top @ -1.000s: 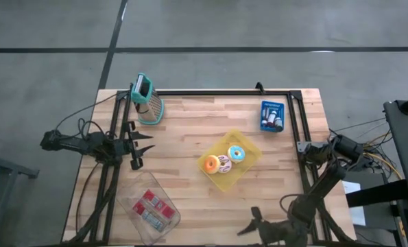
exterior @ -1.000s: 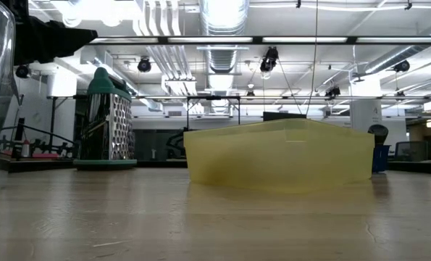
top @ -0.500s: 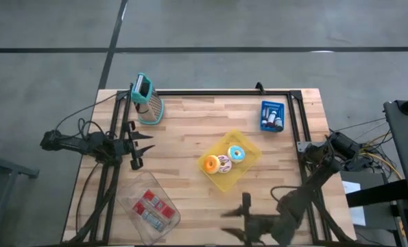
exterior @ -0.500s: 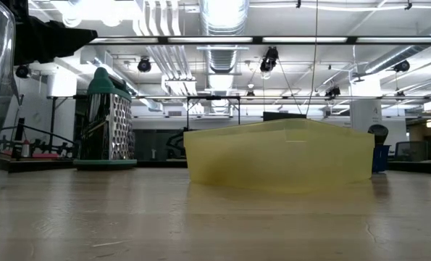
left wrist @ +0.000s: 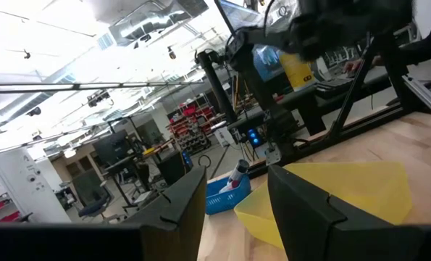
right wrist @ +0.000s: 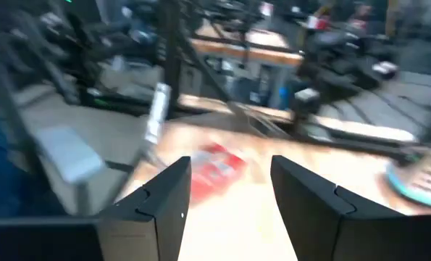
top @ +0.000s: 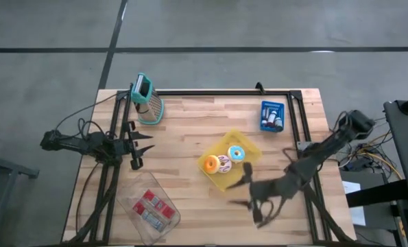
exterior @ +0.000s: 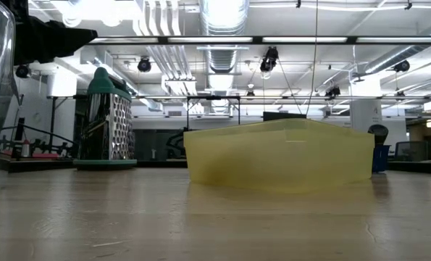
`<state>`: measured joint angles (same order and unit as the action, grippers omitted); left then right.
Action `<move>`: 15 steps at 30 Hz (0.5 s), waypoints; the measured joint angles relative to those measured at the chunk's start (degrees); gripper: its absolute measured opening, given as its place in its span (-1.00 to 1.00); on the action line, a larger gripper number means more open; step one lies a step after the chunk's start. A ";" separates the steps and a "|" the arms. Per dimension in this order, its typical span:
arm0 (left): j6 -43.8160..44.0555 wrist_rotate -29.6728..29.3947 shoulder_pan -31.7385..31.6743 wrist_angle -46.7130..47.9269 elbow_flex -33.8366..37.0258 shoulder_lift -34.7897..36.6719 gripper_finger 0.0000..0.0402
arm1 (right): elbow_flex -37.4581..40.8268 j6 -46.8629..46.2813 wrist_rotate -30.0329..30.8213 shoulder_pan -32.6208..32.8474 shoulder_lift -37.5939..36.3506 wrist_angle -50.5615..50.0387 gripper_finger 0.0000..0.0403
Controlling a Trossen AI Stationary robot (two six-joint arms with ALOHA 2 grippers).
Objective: Pick & Place Food Item
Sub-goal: Return to home position
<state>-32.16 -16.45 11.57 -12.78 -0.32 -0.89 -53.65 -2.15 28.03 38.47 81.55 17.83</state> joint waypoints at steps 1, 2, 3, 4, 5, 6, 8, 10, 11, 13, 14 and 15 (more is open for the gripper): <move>0.00 0.00 0.00 0.02 0.00 0.00 -0.24 | 2.19 0.25 1.54 -0.05 -1.94 -0.33 -0.07; 0.00 0.00 0.00 0.02 0.00 0.00 -0.24 | 4.38 0.70 2.27 -0.02 -3.96 -0.29 -0.07; 0.00 0.00 0.00 0.01 0.00 0.00 -0.24 | 6.57 0.94 2.34 0.16 -6.29 0.16 -0.07; 0.02 0.01 0.00 0.01 0.00 0.00 -0.24 | 8.93 0.92 2.28 0.38 -8.65 1.38 -0.07; 0.01 0.02 0.00 0.02 0.00 0.00 -0.24 | 11.22 0.62 2.15 0.45 -10.98 2.60 -0.07; 0.01 0.02 0.00 0.00 0.00 0.00 -0.24 | 13.62 -0.17 2.11 0.49 -13.35 3.67 -0.07; 0.02 0.07 0.00 0.02 0.00 0.00 -0.24 | 18.37 -2.03 3.07 -0.14 -17.61 5.14 -0.07; 0.02 0.09 0.00 0.01 0.00 0.00 -0.24 | 22.63 -2.26 6.33 -1.21 -21.82 6.23 -0.07; 0.02 0.09 0.00 0.02 0.00 0.00 -0.25 | 24.67 -1.09 7.43 -1.62 -24.25 7.05 -0.07; 0.02 0.09 0.00 0.02 0.00 0.00 -0.25 | 28.62 2.48 8.11 -2.63 -29.07 9.48 -0.07; 0.02 0.09 0.00 0.02 0.00 0.00 -0.25 | 30.41 3.85 7.66 -3.17 -31.20 10.92 -0.07; 0.02 0.09 0.00 0.00 0.00 0.00 -0.25 | 32.07 4.97 7.18 -3.75 -33.39 11.97 -0.07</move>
<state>-32.14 -16.36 11.57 -12.77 -0.32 -0.89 -21.58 2.82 35.21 34.72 48.16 29.80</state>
